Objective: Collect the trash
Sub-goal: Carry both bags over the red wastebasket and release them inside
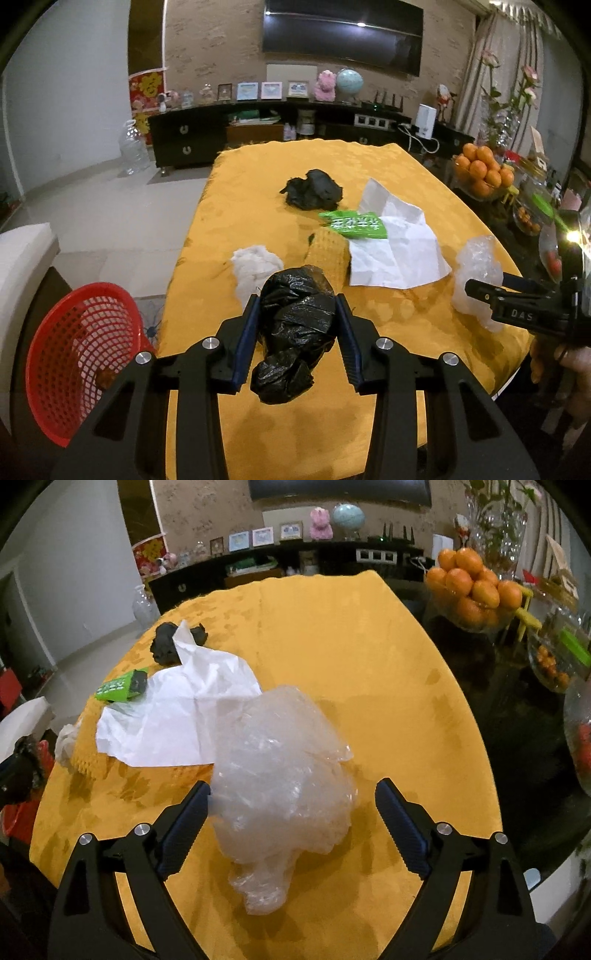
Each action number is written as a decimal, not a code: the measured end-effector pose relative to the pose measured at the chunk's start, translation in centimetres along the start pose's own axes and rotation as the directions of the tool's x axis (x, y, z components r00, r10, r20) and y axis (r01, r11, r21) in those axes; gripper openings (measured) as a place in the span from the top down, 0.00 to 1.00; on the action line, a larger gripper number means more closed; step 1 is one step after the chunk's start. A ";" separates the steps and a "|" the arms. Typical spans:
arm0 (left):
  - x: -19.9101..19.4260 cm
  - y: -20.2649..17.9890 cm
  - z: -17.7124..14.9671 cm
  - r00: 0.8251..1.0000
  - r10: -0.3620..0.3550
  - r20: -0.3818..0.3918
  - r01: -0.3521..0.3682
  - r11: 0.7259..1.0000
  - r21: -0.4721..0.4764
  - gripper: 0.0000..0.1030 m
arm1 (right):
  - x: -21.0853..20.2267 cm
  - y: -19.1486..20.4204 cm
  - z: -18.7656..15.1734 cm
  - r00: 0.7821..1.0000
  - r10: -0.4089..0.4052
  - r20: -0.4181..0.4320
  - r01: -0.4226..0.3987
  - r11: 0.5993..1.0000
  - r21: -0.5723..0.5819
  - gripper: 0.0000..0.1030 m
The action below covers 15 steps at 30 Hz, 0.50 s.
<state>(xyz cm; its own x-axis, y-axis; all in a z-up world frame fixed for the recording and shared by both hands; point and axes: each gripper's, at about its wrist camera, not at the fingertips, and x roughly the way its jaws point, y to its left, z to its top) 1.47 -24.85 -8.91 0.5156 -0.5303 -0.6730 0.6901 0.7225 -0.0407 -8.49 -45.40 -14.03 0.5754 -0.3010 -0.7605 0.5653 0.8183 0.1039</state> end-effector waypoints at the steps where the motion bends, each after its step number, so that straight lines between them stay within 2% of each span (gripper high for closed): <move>1: -0.1 0.2 -0.1 1.000 0.004 0.000 -0.004 1.000 -0.001 0.63 | 0.0 0.1 -0.1 1.000 -0.001 0.002 0.001 1.000 -0.004 0.16; 3: -0.2 0.2 -0.1 1.000 0.008 0.000 -0.008 1.000 0.000 0.63 | 0.0 0.1 -0.3 1.000 0.007 -0.005 -0.007 1.000 -0.009 0.19; 8: -0.6 0.6 -0.2 1.000 0.018 0.007 -0.018 1.000 -0.002 0.63 | 0.1 -0.3 -0.3 0.999 0.038 -0.019 -0.038 0.999 -0.003 0.38; 11: -0.9 0.9 -0.3 1.000 0.026 0.012 -0.026 1.000 -0.011 0.63 | -0.3 -0.4 -0.5 0.999 0.039 -0.011 -0.039 0.999 -0.003 0.46; 15: -1.4 1.6 -0.1 0.999 0.039 0.019 -0.038 0.999 -0.030 0.63 | -1.0 -0.5 -0.7 1.000 0.028 0.010 -0.028 1.000 0.004 0.48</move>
<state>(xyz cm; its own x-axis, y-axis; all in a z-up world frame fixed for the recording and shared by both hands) 1.77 -22.91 -8.13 0.5513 -0.5100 -0.6602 0.6546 0.7551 -0.0367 -9.80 -45.20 -13.73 0.5971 -0.2826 -0.7508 0.5510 0.8247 0.1278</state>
